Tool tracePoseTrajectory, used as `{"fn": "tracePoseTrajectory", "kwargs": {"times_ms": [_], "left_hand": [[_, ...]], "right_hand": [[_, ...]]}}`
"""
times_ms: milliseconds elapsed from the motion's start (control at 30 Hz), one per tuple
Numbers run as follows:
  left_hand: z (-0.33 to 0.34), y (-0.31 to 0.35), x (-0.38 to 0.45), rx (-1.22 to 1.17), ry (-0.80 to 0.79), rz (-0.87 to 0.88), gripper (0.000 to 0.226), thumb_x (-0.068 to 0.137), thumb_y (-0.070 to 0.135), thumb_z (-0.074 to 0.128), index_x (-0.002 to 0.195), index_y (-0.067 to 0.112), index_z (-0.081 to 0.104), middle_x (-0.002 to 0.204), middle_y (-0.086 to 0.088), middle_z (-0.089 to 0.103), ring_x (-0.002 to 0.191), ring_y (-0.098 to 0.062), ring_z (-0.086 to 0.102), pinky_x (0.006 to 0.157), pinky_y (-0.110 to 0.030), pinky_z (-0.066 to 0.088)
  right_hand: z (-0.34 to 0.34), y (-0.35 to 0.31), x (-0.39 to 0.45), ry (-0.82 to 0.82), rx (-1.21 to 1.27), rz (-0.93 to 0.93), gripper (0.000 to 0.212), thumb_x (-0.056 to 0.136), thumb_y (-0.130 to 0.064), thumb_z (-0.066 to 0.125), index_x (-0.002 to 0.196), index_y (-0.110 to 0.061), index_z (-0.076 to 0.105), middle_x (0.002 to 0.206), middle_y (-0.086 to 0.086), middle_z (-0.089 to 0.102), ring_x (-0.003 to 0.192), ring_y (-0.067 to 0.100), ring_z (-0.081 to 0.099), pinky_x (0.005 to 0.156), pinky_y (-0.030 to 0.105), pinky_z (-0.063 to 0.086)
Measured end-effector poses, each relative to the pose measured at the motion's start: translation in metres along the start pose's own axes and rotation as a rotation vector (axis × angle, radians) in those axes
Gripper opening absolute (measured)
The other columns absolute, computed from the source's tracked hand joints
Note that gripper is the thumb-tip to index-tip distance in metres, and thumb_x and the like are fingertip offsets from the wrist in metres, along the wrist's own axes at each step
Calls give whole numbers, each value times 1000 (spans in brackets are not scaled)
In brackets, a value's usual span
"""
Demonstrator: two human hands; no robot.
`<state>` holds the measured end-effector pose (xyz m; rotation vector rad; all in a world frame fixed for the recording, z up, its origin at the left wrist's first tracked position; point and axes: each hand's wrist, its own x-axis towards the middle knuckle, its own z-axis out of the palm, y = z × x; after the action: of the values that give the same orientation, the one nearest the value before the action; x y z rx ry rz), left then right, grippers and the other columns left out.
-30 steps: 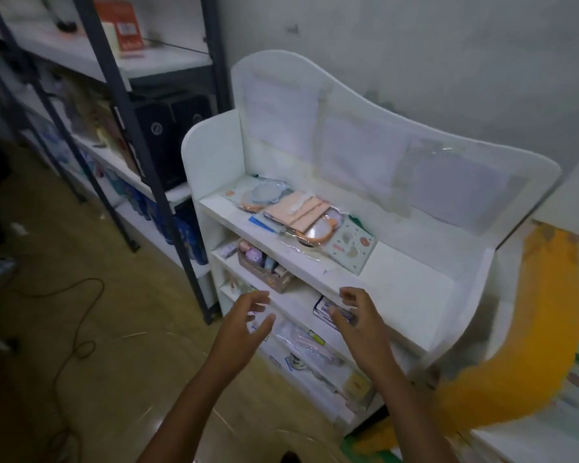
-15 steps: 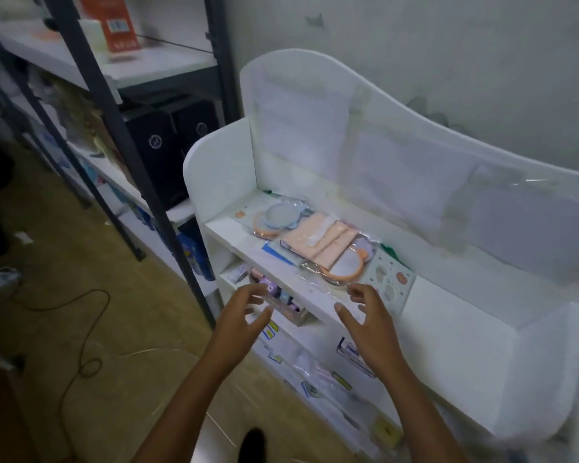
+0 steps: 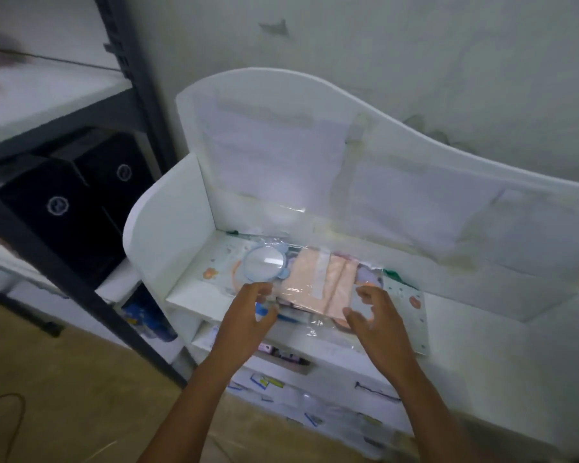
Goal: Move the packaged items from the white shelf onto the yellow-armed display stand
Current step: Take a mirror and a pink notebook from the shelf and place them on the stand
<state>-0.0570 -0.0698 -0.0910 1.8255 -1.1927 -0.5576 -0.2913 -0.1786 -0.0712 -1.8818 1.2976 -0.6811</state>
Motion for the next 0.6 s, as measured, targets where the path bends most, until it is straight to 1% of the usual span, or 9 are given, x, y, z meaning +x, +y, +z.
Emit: {"fn": "tracePoseTrajectory", "kwargs": {"times_ms": [100,167,233,267,300,367,400,500,600], "left_hand": [[-6,-10,17,-12,-27,16,35,89,20,69,121,23,56,116,10,60,103,2,57,86,-17,45],[-11,-16,28,-5,-34,6,34,89,20,68,121,26,56,117,10,59,101,2,58,83,-11,45],[-16,-23,44,-10,-16,-57,35,89,23,68,123,25,56,120,9,57,103,-2,58,83,-15,48],[-17,-27,52,-7,2,-89,36,89,25,68,123,25,56,121,8,56,105,-4,57,85,-22,50],[-19,-30,60,41,23,-116,36,89,28,68,123,25,57,121,7,55,106,-9,57,88,-29,51],[-19,-34,76,115,92,-139,35,88,31,68,121,23,58,120,0,53,107,-17,56,89,-39,51],[-18,-38,83,138,117,-154,36,88,32,69,120,21,59,118,-3,53,106,-20,57,88,-38,51],[-13,-49,100,321,73,-235,48,81,46,72,119,20,58,116,-5,57,105,-21,56,85,-27,44],[-8,-54,114,496,86,-237,60,77,56,70,120,16,58,114,-11,61,105,-26,55,89,-30,39]], "right_hand": [[10,-4,2,17,-15,37,37,88,-21,70,121,-20,53,125,-6,54,93,-21,49,73,-7,33],[16,-5,6,26,-26,41,36,89,-24,70,121,-22,53,126,-7,52,94,-21,50,75,-1,40],[22,-4,15,27,-43,24,37,87,-30,70,120,-29,52,127,-7,51,103,-7,54,87,18,50],[26,-4,20,30,-56,11,38,86,-32,71,119,-30,52,124,-9,52,106,0,54,91,31,51],[28,-5,26,35,-69,0,39,85,-33,71,119,-31,53,121,-12,52,110,6,54,94,38,51],[32,-11,40,36,-102,-20,39,85,-35,72,119,-30,54,116,-16,55,111,10,55,95,37,48],[34,-14,46,34,-116,-29,39,85,-35,72,119,-28,55,115,-16,55,110,10,56,93,32,47],[35,-21,62,45,-117,-38,38,85,-34,72,119,-25,57,114,-16,54,106,8,57,87,22,40],[36,-23,71,29,-91,-31,39,87,-35,70,123,-27,54,116,-19,52,108,6,55,89,20,38]]}}
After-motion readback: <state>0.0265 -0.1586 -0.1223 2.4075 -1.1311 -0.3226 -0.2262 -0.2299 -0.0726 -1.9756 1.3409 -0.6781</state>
